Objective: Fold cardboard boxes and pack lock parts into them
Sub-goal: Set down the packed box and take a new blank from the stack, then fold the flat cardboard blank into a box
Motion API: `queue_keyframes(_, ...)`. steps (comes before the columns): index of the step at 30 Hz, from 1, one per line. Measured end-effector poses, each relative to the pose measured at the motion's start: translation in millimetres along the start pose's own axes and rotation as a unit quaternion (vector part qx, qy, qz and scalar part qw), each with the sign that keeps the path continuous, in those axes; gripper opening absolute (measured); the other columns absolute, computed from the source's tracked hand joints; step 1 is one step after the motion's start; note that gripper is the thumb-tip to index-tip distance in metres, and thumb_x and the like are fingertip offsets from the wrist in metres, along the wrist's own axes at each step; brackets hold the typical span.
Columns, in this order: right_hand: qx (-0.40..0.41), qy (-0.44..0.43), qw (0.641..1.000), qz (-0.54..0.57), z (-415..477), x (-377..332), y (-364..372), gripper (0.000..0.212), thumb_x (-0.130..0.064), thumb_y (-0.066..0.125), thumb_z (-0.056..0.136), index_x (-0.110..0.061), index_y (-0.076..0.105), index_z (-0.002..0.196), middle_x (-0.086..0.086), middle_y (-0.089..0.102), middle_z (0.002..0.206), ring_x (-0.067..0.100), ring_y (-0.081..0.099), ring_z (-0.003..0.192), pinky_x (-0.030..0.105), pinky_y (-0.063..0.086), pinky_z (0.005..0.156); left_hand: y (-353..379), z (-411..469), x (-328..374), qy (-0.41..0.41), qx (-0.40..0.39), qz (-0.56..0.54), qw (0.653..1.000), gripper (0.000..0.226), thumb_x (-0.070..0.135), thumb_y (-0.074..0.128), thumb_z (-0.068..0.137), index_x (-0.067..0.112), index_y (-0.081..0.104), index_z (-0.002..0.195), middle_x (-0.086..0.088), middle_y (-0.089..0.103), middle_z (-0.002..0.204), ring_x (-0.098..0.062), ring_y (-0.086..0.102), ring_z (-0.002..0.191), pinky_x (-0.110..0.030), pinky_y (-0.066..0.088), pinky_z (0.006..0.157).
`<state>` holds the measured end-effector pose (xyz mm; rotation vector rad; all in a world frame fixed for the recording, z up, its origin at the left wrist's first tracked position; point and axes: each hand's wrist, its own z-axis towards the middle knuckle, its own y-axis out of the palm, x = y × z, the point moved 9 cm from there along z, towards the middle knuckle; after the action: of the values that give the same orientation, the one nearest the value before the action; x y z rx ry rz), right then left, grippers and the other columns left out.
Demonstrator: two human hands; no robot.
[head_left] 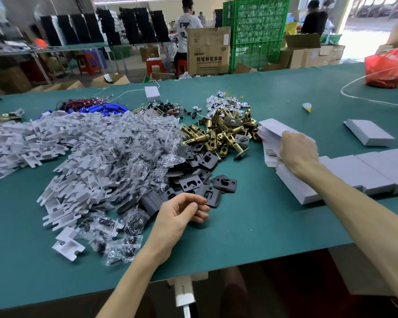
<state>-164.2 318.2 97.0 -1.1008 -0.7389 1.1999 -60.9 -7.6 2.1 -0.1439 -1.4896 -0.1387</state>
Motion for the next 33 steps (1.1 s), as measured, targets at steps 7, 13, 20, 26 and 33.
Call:
queue_keyframes(7,0.155,-0.079,0.979,0.108,-46,-45,-60,0.026,0.003,0.043,0.101,-0.002,0.065,0.115,0.02,0.067,0.088,0.038,0.058,0.074,0.039,0.039,0.062,1,-1,6,0.007,-0.004,-0.025,1.0,0.02,0.012,0.056,0.105,0.004,0.07,0.118,-0.013,0.077,0.11,-0.028,0.076,0.097,-0.03,0.061,0.081)
queue_keyframes(13,0.145,-0.256,0.913,0.283,-169,-127,-47,0.035,0.006,0.067,0.093,0.0,0.067,0.127,0.013,0.075,0.111,0.031,0.072,0.098,0.044,0.061,0.079,-1,11,10,-0.026,0.0,-0.181,0.983,0.081,0.048,0.081,0.085,0.007,0.048,0.147,-0.008,0.063,0.144,-0.028,0.064,0.129,-0.042,0.055,0.104)
queue_keyframes(20,0.104,-0.318,0.867,0.368,-189,-166,-23,0.033,0.001,0.061,0.098,0.003,0.065,0.131,0.012,0.068,0.131,0.027,0.065,0.122,0.044,0.054,0.099,-10,25,15,-0.041,0.017,-0.225,0.973,0.096,0.051,0.098,0.06,0.004,0.059,0.134,-0.016,0.068,0.136,-0.032,0.064,0.128,-0.044,0.053,0.108)
queue_keyframes(26,0.049,-0.32,0.854,0.407,-186,-169,-13,0.047,-0.032,0.052,0.106,-0.003,0.054,0.143,0.006,0.056,0.147,0.018,0.049,0.139,0.038,0.041,0.115,-16,25,14,-0.04,0.011,-0.285,0.958,0.101,0.041,0.102,0.055,-0.002,0.06,0.136,-0.025,0.061,0.14,-0.032,0.066,0.122,-0.038,0.057,0.102)
queue_keyframes(33,0.055,-0.151,0.792,0.589,-166,-129,-6,0.027,-0.04,0.043,0.105,-0.019,0.059,0.111,-0.009,0.064,0.125,0.017,0.063,0.111,0.036,0.051,0.093,-37,27,20,-0.026,0.034,-0.412,0.91,0.122,0.037,0.106,0.041,-0.002,0.053,0.143,-0.018,0.06,0.146,-0.029,0.057,0.134,-0.035,0.052,0.108)
